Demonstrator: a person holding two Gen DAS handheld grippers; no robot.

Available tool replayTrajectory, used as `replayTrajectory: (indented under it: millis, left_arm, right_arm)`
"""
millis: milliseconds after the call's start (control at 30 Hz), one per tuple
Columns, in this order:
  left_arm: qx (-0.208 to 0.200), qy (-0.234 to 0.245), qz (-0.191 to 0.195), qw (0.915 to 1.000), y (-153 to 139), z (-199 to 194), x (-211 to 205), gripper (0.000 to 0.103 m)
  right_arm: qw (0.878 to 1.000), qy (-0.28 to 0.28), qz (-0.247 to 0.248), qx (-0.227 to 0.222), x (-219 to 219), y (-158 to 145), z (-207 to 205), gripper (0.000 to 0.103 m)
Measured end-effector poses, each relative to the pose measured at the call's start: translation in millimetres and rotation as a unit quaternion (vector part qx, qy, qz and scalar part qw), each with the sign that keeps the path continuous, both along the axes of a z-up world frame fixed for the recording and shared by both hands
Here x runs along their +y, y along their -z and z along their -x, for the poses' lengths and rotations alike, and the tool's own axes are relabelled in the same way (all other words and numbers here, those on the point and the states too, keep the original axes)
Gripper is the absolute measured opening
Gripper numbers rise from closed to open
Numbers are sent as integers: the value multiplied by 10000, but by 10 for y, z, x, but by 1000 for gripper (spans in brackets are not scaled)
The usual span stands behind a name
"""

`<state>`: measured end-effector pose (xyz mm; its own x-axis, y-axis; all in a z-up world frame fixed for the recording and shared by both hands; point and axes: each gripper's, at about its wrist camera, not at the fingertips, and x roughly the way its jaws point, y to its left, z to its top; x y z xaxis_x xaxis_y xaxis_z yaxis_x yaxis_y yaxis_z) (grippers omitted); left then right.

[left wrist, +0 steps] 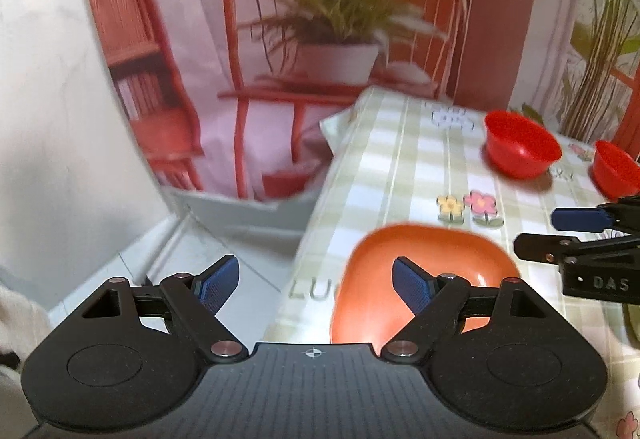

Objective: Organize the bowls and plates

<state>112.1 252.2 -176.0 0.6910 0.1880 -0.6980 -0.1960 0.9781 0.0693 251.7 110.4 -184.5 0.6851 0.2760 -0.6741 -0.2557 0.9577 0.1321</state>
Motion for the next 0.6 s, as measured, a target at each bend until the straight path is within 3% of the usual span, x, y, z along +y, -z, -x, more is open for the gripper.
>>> replayTrajectory:
  millis: [200, 333, 600]
  left_arm:
    - [231, 51, 193, 9995, 235, 50, -44, 73]
    - [259, -30, 267, 9993, 307, 81, -55, 51]
    - [412, -140, 405, 9982, 393, 124, -58, 23]
  right_arm:
    - [9989, -37, -112, 448, 7, 258, -83, 45]
    - [9977, -61, -240, 632, 4, 351, -74, 40]
    - [9963, -230, -353, 748, 88, 418, -17, 16]
